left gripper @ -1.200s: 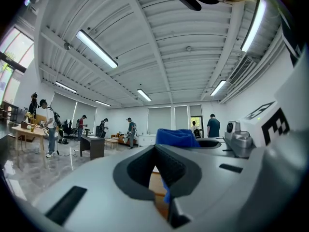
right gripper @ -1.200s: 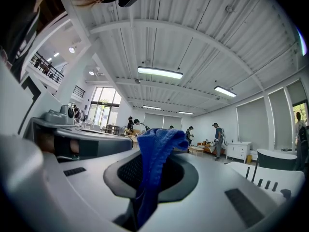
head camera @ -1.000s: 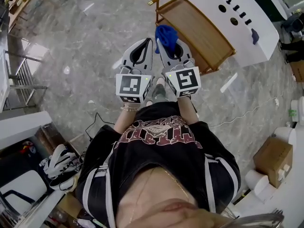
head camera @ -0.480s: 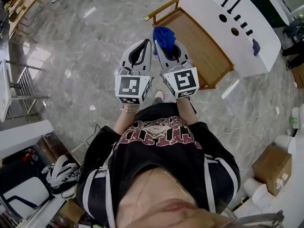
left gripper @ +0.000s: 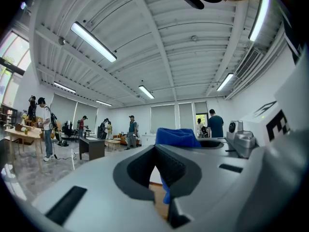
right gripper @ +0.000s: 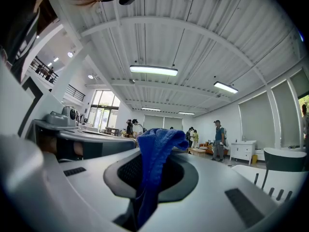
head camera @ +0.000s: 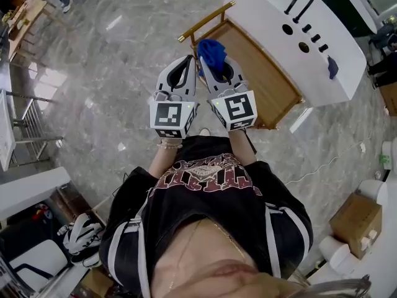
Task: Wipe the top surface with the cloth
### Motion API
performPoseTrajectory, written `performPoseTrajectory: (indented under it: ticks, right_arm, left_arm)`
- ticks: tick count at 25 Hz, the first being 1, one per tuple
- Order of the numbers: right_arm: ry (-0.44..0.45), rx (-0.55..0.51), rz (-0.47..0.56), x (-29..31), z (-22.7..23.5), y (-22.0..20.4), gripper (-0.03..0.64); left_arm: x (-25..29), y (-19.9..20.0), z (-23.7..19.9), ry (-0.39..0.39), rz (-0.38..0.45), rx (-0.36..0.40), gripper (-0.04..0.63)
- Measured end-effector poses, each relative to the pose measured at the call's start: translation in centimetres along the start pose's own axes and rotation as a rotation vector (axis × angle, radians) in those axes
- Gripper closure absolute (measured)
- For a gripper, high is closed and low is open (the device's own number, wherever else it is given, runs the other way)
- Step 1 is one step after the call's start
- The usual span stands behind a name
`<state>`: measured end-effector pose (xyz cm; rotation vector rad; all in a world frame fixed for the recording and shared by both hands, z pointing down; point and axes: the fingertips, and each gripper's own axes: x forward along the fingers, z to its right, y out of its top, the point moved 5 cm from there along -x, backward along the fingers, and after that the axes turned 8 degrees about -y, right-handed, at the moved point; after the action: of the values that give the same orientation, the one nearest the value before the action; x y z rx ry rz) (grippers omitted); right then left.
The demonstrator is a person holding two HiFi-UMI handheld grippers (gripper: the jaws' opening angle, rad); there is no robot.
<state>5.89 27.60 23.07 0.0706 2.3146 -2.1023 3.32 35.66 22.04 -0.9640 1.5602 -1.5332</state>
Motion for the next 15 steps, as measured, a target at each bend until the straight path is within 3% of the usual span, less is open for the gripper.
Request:
performPoseTrajectory:
  ticks: [15]
  right_arm:
    - [-0.168,0.009,-0.045,5.9,4.5,-1.5,0.561]
  left_arm:
    - [7.8,-0.5,-4.5,-0.153,-0.036,0.005,0.546]
